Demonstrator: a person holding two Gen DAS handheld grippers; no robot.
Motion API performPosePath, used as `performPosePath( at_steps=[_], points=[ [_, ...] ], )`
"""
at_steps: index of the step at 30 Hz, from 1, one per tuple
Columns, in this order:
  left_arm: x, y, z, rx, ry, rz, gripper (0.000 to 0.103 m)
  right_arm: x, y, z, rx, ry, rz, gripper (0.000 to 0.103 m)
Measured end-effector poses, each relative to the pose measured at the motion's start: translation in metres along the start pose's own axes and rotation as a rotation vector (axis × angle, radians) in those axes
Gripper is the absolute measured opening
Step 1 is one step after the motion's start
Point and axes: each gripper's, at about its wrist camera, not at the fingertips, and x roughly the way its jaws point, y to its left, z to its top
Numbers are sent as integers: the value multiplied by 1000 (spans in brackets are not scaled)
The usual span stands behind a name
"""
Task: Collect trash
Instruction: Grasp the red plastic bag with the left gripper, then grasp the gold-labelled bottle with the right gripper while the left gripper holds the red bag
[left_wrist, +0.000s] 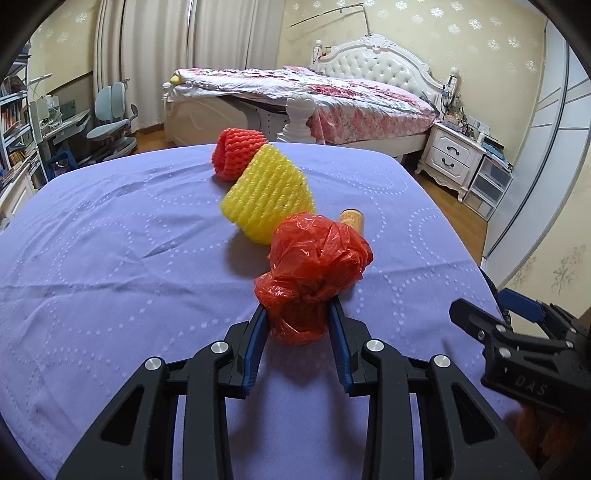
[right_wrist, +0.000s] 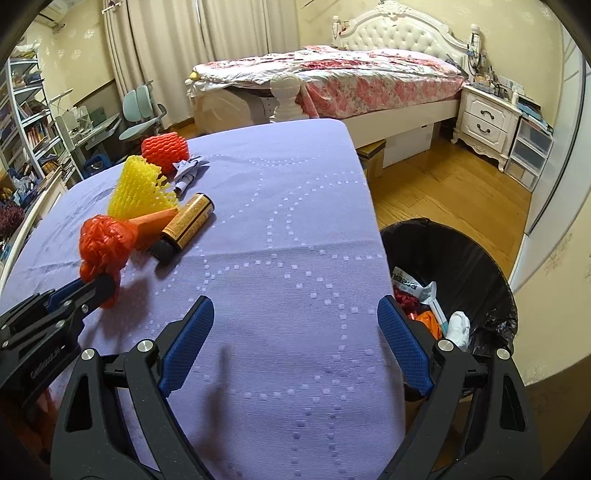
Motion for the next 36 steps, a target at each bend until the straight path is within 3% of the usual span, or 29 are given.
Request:
performPosePath(
  at_steps=[10,19,24,29,36],
  points=[
    [-12,41,-5,-45,-2,97,34,11,34,8,-48,6,27,86],
    [-9,78,-2,-94,4,182,34,24,68,19,-86,29,57,77],
    [-5,88,1,-114,3,192,34,31,82,22,-85,25,55,74],
    [-4,90,3,-121,3,183,34,43,86,33,-44,43,40,57],
    [-1,94,7,-135,5,165,36,46,82,36,-46,48,21,50]
  ],
)
